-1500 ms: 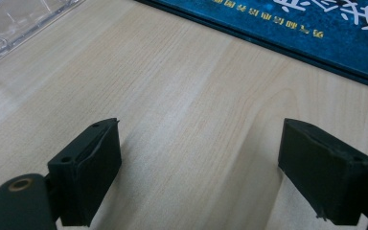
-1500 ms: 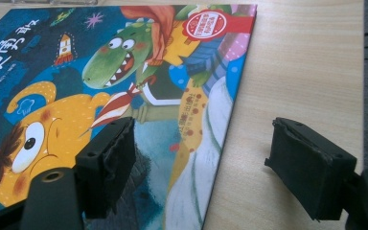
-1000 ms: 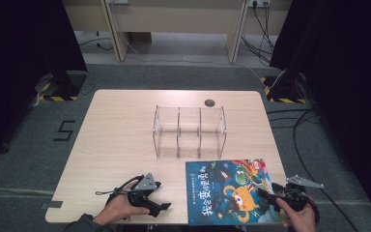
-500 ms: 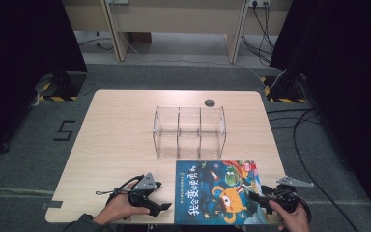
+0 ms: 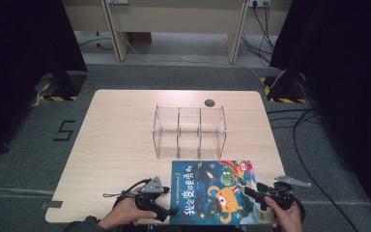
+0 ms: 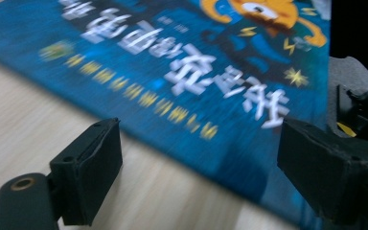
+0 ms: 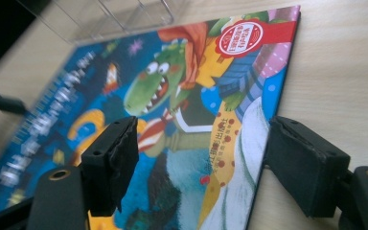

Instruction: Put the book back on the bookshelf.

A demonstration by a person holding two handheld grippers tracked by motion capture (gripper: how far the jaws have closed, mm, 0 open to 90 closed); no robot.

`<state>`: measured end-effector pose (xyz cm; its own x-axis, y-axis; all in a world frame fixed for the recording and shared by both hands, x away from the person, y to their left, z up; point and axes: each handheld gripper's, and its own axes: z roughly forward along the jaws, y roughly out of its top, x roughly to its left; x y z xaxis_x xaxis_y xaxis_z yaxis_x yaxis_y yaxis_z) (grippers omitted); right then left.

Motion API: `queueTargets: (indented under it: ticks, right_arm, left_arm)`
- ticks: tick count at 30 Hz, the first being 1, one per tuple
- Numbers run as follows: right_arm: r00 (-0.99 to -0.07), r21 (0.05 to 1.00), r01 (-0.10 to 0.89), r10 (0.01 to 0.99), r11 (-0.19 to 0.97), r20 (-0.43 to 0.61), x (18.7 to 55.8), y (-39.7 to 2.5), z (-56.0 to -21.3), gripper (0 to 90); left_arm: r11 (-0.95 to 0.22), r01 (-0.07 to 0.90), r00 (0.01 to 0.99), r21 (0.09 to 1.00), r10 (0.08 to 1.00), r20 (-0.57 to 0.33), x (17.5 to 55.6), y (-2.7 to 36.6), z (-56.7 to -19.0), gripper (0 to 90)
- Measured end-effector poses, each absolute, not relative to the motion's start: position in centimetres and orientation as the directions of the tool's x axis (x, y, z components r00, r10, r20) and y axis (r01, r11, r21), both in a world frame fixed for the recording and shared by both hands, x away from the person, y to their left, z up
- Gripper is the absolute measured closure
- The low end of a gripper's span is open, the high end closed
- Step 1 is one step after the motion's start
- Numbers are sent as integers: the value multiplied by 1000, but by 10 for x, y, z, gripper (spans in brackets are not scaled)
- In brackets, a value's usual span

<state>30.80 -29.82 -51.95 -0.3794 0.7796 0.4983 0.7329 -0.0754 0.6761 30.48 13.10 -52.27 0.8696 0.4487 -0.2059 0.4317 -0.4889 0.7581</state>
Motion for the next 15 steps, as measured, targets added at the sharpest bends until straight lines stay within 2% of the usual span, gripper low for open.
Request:
queueTargets:
  ticks: [3,4,8,15]
  right_arm:
    - [-348,660,739,763,-133,544,307,-299,-521,266]
    - [-309,637,744,740,-202,597,307,-300,-523,241]
    - [-257,590,753,694,-292,672,305,-304,-525,242]
    - [-234,557,764,665,-326,710,299,-303,-526,238]
  left_arm:
    - [-476,445,857,759,473,-206,303,131,-522,147]
    - [-469,453,851,758,480,-212,303,131,-522,160]
    - [-457,481,835,748,498,-233,305,131,-521,181]
    - [-445,496,824,746,512,-242,304,132,-520,185]
